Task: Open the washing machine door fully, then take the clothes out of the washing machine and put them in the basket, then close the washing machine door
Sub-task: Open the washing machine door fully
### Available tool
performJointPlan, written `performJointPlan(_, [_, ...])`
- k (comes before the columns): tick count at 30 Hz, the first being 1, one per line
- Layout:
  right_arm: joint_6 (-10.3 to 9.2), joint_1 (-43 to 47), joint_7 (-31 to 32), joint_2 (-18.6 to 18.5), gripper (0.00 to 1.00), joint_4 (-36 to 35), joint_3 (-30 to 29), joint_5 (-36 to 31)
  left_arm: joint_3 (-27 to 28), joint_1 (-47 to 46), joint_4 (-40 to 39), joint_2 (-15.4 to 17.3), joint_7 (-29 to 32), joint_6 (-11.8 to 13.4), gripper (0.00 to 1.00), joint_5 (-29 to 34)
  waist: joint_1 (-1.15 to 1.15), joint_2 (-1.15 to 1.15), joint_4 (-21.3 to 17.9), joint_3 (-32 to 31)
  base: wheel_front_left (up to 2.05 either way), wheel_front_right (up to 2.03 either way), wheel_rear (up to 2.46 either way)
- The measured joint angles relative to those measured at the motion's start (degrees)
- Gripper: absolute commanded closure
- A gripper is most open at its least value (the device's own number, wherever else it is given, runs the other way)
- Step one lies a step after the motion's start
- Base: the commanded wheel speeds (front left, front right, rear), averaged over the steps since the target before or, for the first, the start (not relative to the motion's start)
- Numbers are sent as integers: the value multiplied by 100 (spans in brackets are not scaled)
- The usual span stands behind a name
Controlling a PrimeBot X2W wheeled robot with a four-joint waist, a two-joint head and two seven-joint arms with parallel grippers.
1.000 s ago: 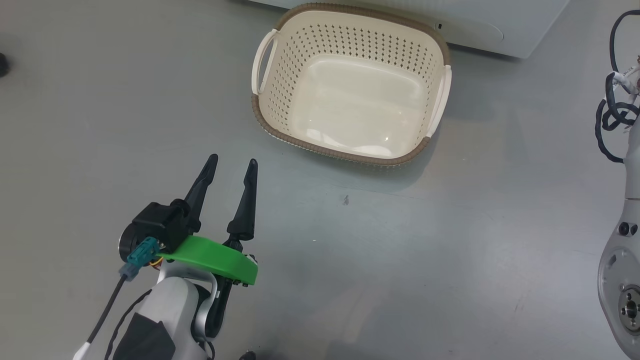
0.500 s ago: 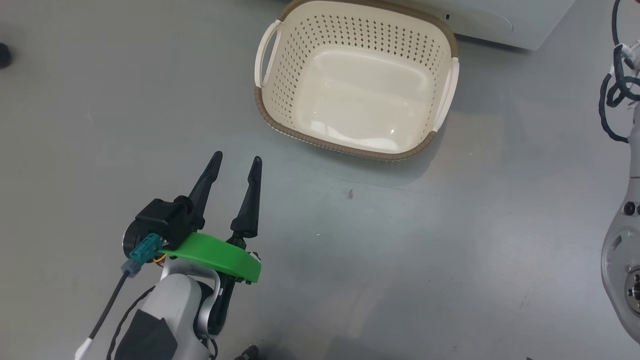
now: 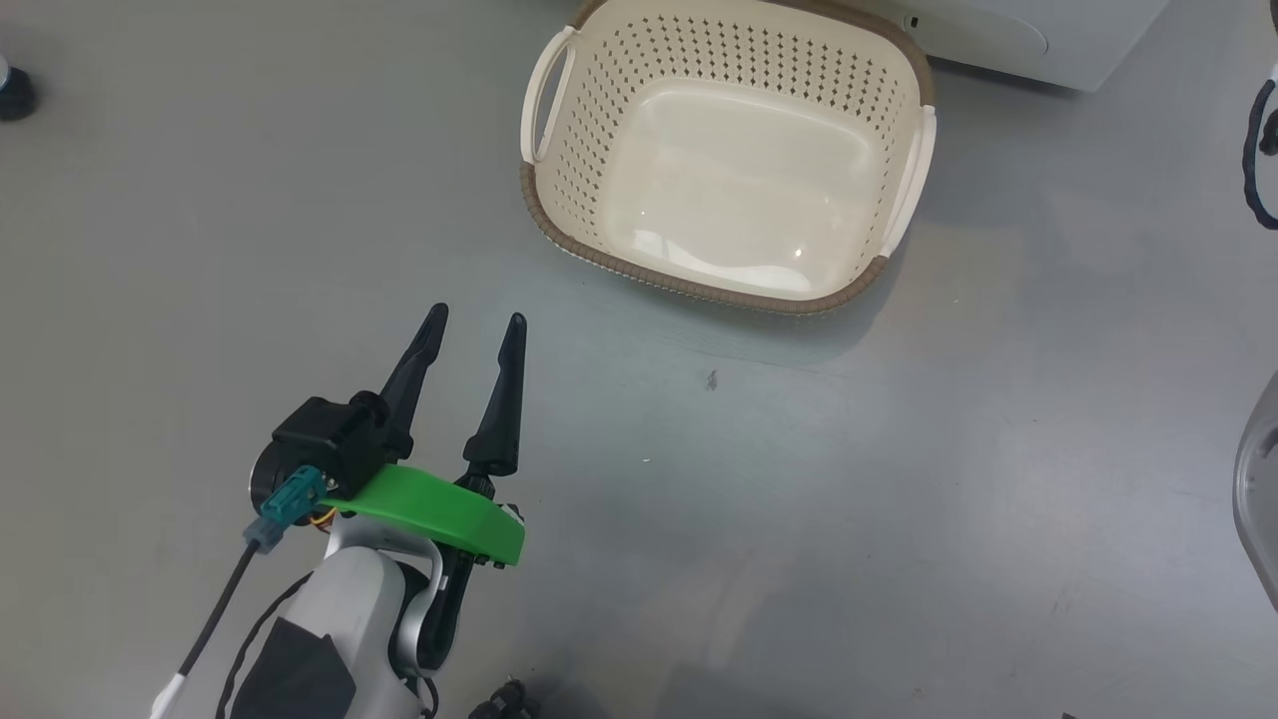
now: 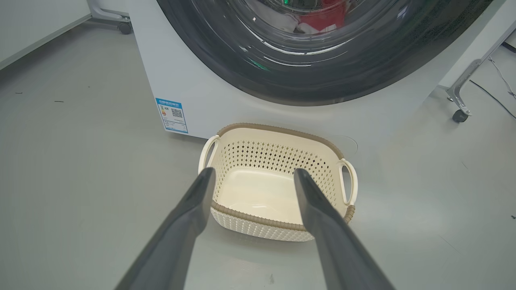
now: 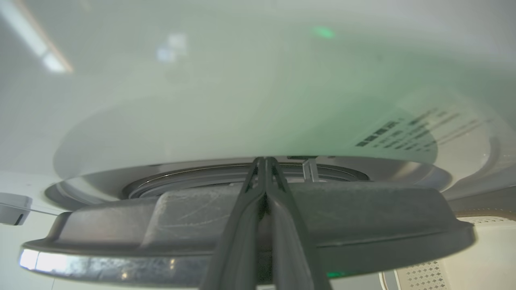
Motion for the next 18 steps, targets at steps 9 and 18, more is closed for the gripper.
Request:
performJointPlan(9, [-43,-113,244,-82,100,201,-85,167,-56,-77,1,-1,0,24,0,-4,0,0,58,7,0,0,0])
performJointPlan(18, [-43,-113,343,-109,100,385,-132,286,-53,-79,8,-2,0,26,0,-1,0,0,53,-54,0,0,0])
